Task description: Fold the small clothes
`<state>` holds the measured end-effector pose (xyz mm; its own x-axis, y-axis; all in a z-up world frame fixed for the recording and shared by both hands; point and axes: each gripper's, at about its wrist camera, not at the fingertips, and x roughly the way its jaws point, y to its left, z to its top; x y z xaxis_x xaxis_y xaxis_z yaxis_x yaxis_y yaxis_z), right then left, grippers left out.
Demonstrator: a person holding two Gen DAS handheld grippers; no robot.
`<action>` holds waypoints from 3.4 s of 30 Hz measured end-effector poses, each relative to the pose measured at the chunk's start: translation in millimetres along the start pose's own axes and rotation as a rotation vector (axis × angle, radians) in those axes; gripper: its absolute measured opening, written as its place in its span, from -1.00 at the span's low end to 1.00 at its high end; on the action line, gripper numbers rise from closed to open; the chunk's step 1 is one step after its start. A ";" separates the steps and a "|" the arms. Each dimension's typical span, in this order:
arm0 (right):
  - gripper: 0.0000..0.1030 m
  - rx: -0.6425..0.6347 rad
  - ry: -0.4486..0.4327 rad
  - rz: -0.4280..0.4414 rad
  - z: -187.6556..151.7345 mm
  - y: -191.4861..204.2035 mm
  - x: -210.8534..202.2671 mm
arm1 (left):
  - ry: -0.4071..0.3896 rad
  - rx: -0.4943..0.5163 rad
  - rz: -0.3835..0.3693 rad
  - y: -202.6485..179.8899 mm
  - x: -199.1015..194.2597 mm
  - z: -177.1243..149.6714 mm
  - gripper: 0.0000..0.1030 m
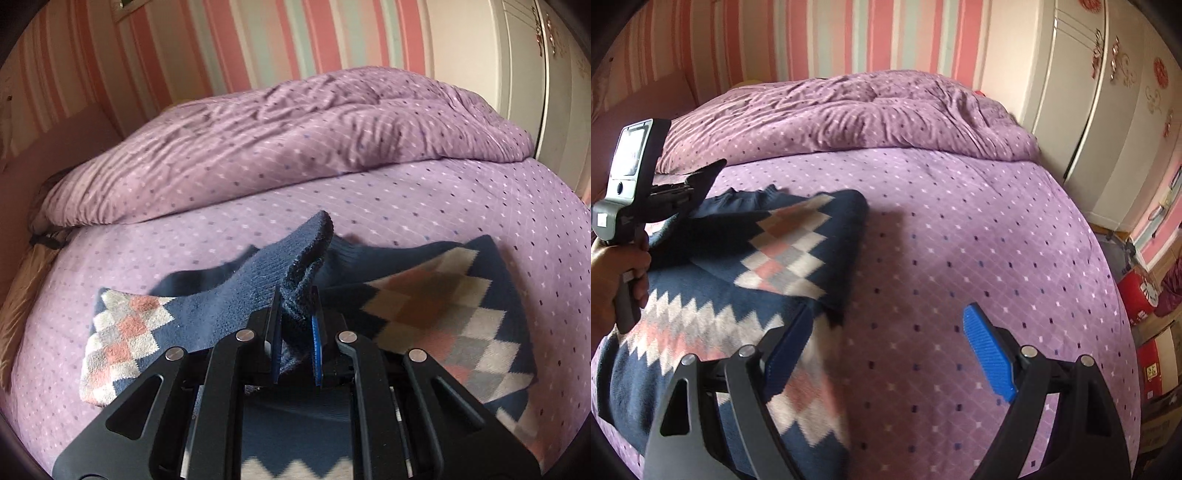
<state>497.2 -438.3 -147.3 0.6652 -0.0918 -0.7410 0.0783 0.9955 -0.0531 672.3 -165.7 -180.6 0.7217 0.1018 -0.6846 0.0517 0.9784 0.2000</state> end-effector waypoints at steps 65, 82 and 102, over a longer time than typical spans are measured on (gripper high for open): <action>0.64 0.026 -0.022 0.071 -191.8 108.5 -223.8 | -0.064 -0.149 -0.027 130.1 -330.7 -279.0 0.94; 0.64 0.093 0.074 0.014 -252.2 79.5 -218.0 | 0.006 -0.126 0.090 166.7 -325.4 -381.1 0.94; 0.60 0.161 0.044 0.028 -280.8 70.4 -122.2 | -0.062 -0.152 0.103 191.5 -273.8 -414.6 0.94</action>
<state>212.9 -350.6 -248.5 0.6355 -0.0597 -0.7698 0.1808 0.9808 0.0733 198.4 68.3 -245.5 0.7591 0.1960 -0.6208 -0.1259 0.9798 0.1554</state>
